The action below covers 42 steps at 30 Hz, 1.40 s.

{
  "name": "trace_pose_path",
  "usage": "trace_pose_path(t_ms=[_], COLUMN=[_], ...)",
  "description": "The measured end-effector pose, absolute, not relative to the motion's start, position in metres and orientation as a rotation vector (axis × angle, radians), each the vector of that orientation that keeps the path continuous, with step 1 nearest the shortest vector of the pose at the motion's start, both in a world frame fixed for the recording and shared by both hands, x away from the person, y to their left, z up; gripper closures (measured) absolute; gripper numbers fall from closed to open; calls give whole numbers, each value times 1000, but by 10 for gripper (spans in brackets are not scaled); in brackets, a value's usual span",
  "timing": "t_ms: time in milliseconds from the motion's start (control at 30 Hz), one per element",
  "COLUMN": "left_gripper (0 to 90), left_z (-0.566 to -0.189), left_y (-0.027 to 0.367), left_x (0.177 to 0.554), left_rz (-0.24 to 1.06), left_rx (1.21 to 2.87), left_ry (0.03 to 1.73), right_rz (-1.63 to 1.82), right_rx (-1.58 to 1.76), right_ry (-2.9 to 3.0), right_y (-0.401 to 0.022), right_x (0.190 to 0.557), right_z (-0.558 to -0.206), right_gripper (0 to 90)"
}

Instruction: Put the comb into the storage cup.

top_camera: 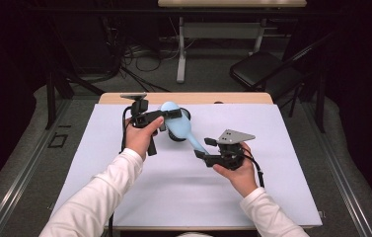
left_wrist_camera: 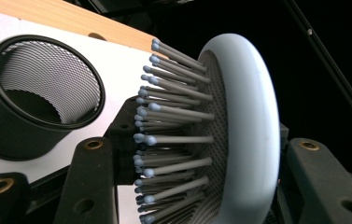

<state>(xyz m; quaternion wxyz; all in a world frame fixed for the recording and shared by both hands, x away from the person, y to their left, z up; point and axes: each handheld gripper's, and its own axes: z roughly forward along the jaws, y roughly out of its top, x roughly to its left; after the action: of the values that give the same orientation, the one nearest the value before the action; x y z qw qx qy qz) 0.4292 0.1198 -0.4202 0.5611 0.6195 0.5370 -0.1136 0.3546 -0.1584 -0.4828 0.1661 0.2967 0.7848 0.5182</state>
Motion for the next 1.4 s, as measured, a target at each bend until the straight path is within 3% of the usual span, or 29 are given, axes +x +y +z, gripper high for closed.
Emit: trace_pose_path(t_ms=[200, 600, 967, 1400], left_gripper=[484, 484, 485, 485], left_z=[-418, -408, -404, -395], left_y=[126, 138, 146, 149], left_x=[431, 433, 435, 436], left_rz=[-245, -206, -189, -170], left_rx=[1448, 1434, 1418, 1415], left_ry=[1275, 1277, 1286, 1276], right_rz=[1472, 1487, 1493, 1483], right_rx=[860, 924, 959, 978], right_ry=[2214, 2231, 2246, 2277], right_y=[-160, -166, -168, -170], right_x=[354, 356, 356, 358], right_z=[-481, -477, -475, -472], right_gripper=[398, 272, 268, 147])
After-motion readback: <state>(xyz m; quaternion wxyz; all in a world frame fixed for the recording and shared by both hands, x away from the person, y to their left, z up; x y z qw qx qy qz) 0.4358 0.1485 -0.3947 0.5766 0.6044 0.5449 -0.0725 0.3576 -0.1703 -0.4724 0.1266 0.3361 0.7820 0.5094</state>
